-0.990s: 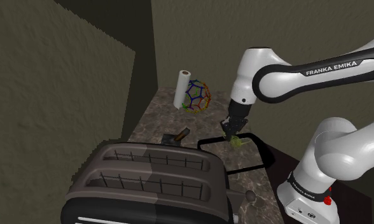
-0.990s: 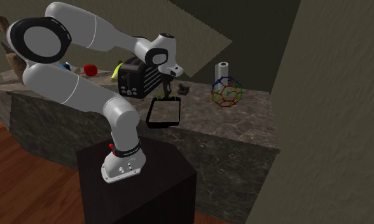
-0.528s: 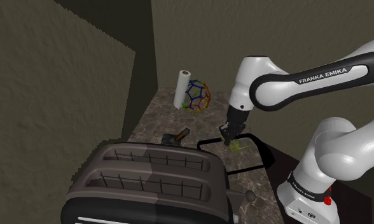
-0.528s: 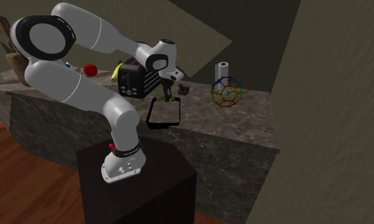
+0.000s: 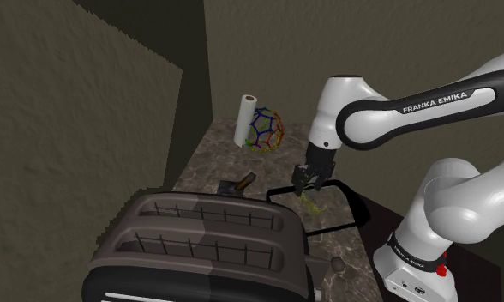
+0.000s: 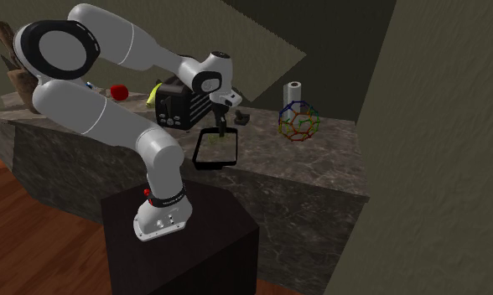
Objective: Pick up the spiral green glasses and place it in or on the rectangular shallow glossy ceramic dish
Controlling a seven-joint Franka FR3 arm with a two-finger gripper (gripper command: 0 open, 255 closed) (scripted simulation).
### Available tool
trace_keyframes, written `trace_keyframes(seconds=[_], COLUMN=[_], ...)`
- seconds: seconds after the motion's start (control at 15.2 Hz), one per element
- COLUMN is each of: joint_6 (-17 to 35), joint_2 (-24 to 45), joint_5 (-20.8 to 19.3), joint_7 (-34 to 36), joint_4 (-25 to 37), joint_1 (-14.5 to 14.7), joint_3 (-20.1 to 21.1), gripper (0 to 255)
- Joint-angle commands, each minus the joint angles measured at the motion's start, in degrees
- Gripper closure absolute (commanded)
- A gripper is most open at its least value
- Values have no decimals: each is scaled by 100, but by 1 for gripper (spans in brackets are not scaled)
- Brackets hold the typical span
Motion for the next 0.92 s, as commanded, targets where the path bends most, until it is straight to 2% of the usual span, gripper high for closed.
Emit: trace_keyframes(seconds=[0.0, 0.13, 0.4, 0.86], joint_6=[0, 0, -904, -904], joint_2=[0, 0, -395, -395], joint_5=[0, 0, -251, -251], joint_7=[0, 0, 60, 60], joint_4=[0, 0, 499, 499], joint_1=[0, 0, -135, -135], joint_3=[0, 0, -193, -193], gripper=[0, 0, 0, 0])
